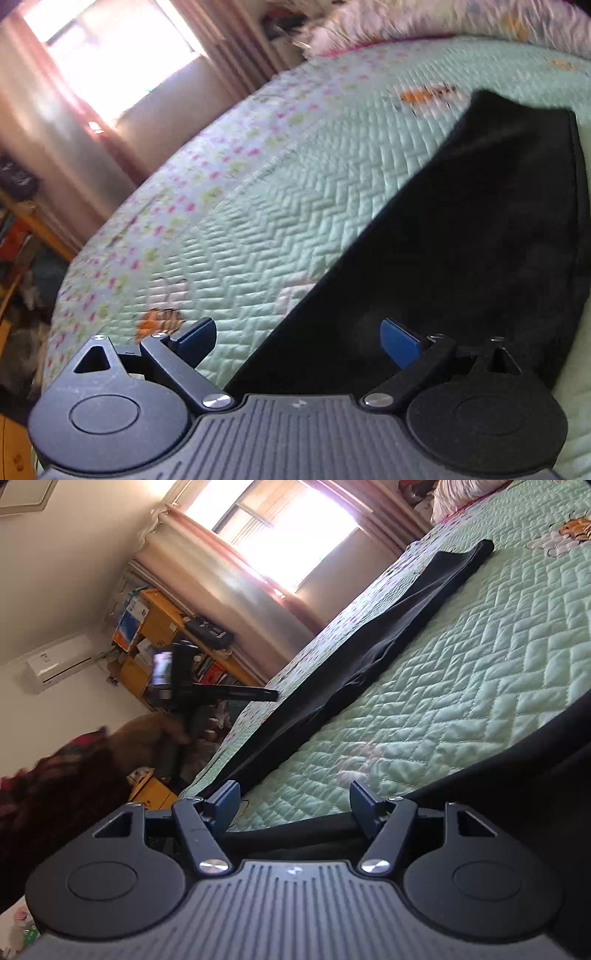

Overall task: Fold clothes
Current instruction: 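Lower the left gripper onto the black trouser leg and close it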

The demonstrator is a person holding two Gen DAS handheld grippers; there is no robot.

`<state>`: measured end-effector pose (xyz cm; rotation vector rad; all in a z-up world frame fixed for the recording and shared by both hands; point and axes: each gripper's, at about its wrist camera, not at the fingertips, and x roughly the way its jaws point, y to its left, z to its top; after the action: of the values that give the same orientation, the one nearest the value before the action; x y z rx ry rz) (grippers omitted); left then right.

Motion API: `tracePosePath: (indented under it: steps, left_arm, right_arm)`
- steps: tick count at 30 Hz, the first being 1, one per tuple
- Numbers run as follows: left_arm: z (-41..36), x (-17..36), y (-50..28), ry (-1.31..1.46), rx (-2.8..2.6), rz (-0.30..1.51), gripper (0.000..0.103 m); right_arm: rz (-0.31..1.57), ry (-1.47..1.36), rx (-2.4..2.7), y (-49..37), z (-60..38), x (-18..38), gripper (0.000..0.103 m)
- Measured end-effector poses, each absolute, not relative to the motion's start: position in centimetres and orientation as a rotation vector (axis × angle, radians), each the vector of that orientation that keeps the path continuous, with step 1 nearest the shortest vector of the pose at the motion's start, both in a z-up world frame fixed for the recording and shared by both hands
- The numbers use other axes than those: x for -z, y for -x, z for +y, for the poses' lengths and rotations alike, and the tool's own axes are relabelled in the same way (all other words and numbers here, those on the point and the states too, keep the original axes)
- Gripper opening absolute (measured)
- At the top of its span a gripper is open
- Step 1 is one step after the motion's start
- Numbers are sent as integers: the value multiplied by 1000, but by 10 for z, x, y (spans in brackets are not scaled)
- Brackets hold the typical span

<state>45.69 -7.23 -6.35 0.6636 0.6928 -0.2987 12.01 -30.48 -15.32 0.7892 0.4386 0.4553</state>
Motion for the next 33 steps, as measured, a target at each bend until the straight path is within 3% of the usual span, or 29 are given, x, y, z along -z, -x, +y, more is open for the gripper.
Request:
tracePosePath:
  steps: [16, 18, 22, 25, 27, 28, 33]
  left_arm:
    - [-53, 96, -516, -542, 497, 780, 93]
    - [-52, 96, -521, -500, 526, 815, 81]
    - [-50, 97, -532, -411, 558, 907, 67]
    - [-55, 95, -530, -396, 564, 937, 47]
    - [-66, 93, -518, -475, 541, 905, 21]
    - [-72, 92, -511, -520, 524, 886, 16]
    - [-97, 86, -466, -698, 421, 778, 9]
  right_arm:
    - [430, -824, -485, -119, -312, 156, 67]
    - [429, -824, -486, -119, -312, 156, 67]
    - [427, -826, -485, -119, -312, 156, 67]
    - [427, -824, -484, -118, -311, 155, 67]
    - [427, -821, -484, -118, -311, 155, 67]
    - [427, -820, -483, -118, -311, 155, 67]
    - [426, -816, -484, -118, -310, 155, 67]
